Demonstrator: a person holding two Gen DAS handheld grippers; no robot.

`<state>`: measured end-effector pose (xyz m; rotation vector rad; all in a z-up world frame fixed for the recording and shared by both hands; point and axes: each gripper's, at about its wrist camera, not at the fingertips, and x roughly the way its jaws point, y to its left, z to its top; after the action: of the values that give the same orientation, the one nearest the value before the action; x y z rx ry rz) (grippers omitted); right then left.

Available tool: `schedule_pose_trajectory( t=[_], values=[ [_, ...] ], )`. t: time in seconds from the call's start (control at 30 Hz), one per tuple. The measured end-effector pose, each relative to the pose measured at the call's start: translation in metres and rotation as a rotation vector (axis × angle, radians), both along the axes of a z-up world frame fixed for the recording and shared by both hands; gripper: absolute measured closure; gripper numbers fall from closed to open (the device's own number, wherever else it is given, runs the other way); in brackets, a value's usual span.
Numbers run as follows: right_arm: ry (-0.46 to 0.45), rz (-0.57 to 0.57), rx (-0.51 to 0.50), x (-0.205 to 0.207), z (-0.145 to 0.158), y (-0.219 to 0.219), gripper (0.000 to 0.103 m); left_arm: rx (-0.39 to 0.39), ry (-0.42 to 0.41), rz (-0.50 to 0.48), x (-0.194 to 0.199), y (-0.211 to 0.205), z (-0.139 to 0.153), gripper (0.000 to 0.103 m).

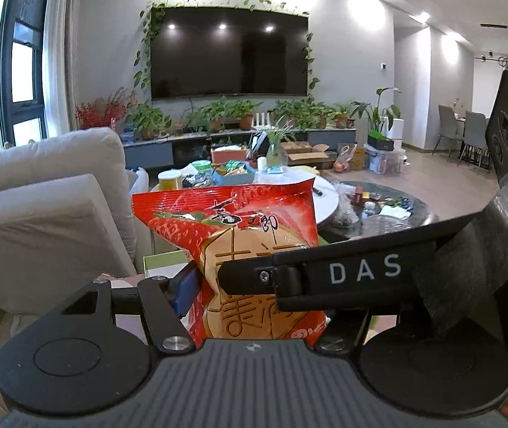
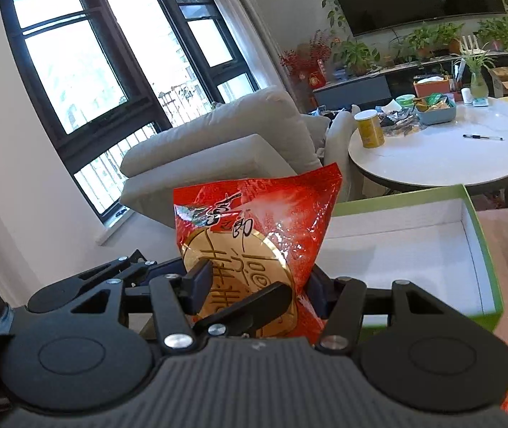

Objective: Organize snacks
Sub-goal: 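Carry the red biscuit packet into the green box and release it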

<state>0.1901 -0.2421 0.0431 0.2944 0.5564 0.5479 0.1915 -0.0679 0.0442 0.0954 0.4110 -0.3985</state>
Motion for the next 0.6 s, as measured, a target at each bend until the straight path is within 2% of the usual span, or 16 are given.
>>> schedule_pose_trajectory(
  t=[0.27, 0.6],
  values=[
    [0.058, 0.024, 0.004, 0.039, -0.025, 0.003, 0.058, 0.008, 0.06, 0.04, 0.043, 0.008, -0.029, 0.042],
    [0.139, 0.022, -0.044, 0.055, -0.047, 0.012, 0.058, 0.01, 0.164, 0.075, 0.068, 0.013, -0.062, 0.043]
  ],
)
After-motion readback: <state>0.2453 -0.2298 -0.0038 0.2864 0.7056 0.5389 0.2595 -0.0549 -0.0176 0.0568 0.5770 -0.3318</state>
